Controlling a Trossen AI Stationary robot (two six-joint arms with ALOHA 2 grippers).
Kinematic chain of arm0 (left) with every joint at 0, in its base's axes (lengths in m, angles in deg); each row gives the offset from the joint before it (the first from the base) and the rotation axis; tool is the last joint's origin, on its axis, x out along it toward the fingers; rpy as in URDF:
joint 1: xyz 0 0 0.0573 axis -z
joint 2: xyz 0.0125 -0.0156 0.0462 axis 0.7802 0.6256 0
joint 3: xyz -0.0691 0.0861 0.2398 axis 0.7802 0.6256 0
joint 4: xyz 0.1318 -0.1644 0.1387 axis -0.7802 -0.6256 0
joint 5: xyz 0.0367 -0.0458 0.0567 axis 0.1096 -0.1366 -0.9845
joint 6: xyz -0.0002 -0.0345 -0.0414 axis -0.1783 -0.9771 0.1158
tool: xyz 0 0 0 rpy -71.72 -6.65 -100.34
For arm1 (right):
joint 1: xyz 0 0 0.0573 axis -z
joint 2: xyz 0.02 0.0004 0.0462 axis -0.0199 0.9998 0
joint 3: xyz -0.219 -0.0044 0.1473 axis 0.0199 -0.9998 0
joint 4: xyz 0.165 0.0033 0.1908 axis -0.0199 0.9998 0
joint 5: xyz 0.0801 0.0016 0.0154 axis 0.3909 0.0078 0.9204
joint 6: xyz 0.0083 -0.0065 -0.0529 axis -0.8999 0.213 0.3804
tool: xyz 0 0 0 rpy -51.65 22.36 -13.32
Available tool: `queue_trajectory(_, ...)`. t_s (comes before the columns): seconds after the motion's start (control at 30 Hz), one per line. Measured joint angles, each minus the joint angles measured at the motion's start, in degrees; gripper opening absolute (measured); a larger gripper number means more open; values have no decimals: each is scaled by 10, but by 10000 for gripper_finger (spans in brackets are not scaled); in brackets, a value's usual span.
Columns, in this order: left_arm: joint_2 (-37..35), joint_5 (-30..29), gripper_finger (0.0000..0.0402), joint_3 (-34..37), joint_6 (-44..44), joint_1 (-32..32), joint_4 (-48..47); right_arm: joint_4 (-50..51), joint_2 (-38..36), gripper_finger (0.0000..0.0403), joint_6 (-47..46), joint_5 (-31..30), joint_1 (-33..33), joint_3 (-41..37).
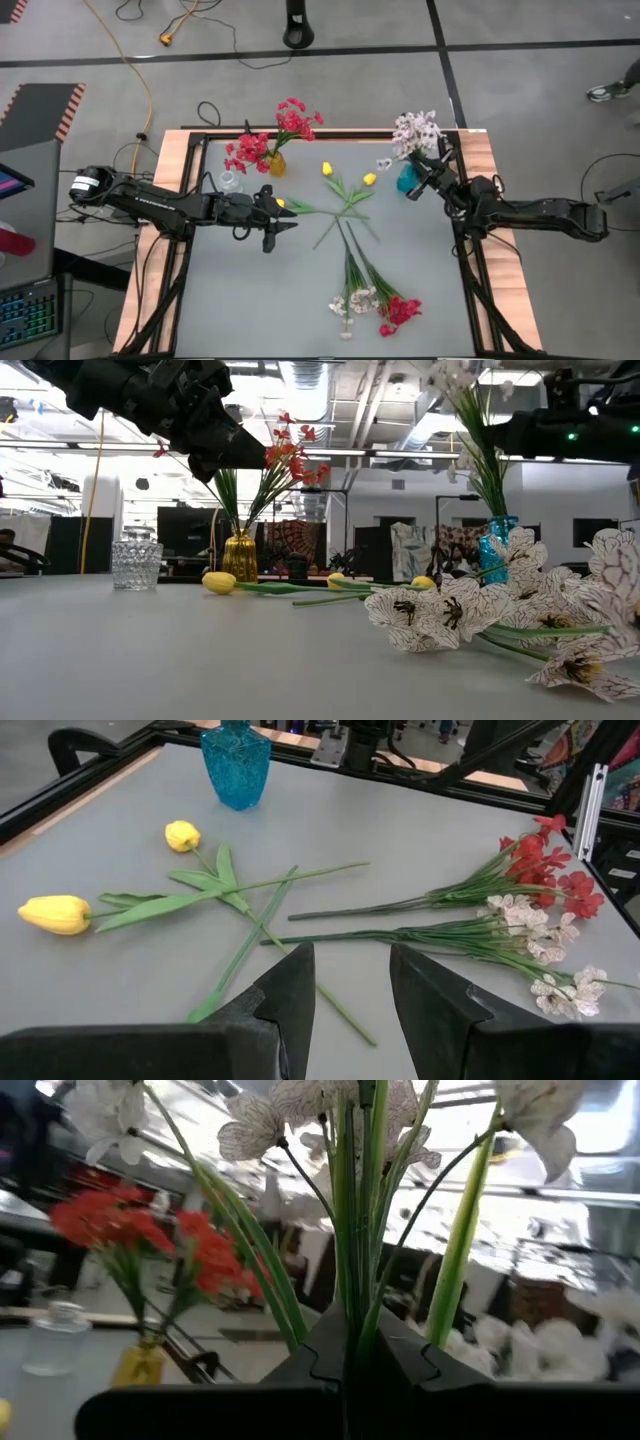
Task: Sort flowers into vase by color
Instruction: Put the top white flowers into the blue vase
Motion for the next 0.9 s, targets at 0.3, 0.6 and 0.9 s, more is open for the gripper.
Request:
queue_trajectory(0.3,0,0,119,0,0,0,0,2,0,53,-5,-25,0,0)
queue_trajectory(0.6,0,0,119,0,0,0,0,4,0,70,-4,-64,0,1)
queue_trajectory(0.9,0,0,119,0,0,0,0,100,0,173,-4,-216,-43,36)
